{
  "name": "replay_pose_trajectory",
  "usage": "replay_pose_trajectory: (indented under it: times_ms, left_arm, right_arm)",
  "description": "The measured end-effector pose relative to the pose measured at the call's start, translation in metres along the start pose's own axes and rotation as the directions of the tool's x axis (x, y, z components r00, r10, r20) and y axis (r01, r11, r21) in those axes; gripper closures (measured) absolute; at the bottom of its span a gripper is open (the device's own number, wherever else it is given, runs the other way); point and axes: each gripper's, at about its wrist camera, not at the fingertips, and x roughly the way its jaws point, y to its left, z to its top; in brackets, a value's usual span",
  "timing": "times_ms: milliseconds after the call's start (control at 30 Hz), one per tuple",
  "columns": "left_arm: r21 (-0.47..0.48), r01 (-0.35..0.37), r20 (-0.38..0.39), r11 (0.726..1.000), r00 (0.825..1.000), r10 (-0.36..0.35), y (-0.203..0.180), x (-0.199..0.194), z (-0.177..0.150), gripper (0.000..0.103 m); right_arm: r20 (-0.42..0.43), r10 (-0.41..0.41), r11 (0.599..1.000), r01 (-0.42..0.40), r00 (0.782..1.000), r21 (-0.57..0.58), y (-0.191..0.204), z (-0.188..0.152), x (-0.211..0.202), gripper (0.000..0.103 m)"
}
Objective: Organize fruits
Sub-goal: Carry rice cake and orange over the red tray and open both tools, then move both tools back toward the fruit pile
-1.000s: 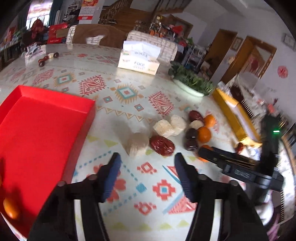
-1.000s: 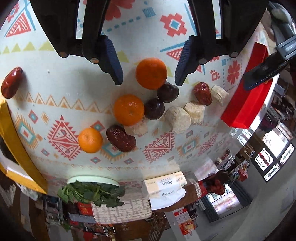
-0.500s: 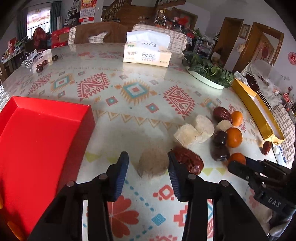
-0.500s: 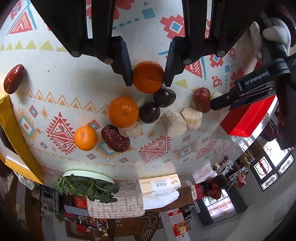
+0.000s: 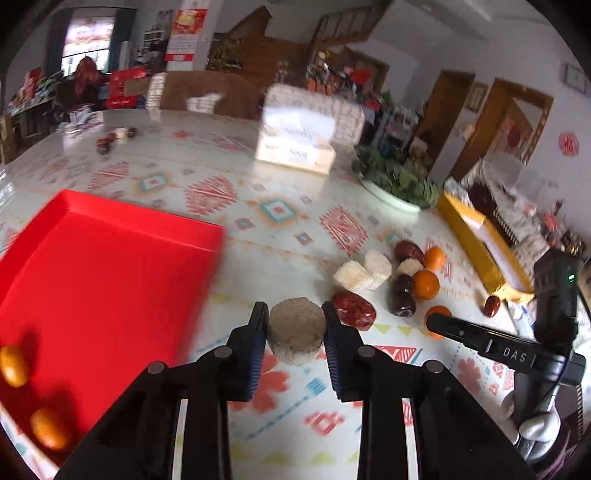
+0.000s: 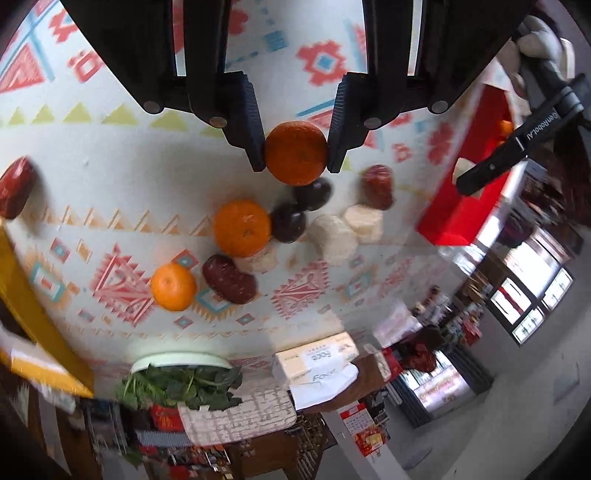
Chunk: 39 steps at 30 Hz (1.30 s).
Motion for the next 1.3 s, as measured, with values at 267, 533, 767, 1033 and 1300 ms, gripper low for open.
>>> replay_pose_trajectory:
  times_ms: [267,533,767,1033,1300]
  left_arm:
    - [-0.133,-0.084,0.075,0.988,0.993,0.095,0.076,-0.051,-0.003,0.074]
    - [-0.133,-0.201,0.022,0.97,0.978,0.206,0.133,-0.046,0.016,0.074]
    - [-0.17,-0.211,-0.015,0.963,0.977,0.212,0.169,-0.038,0.014,0.074]
    - [-0.236,-0.191,-0.011,0.953,0.981,0.194,0.195,-0.048,0.01,0.073]
    - [-0.268,-0.158,0.03,0.95,0.985,0.173,0.196,-0.071,0.008,0.051]
  right_arm:
    - [-0.043,0.145,0.989,-0.145,0.988,-0.006,0.048,-0.007,-0.001,0.066]
    - [-0.111,0.214,0.953,-0.233,0.97,-0.196,0.161,-0.013,0.017,0.066]
    - [-0.204,0.195,0.912,-0.254,0.959,-0.323,0.238,-0.026,0.065,0.066]
    - [-0.256,0.1,0.872,-0.208,0.962,-0.443,0.282,-0.045,0.115,0.066]
    - [-0.223,0.1,0.873,-0.193,0.97,-0.447,0.288,-0.045,0.118,0.054]
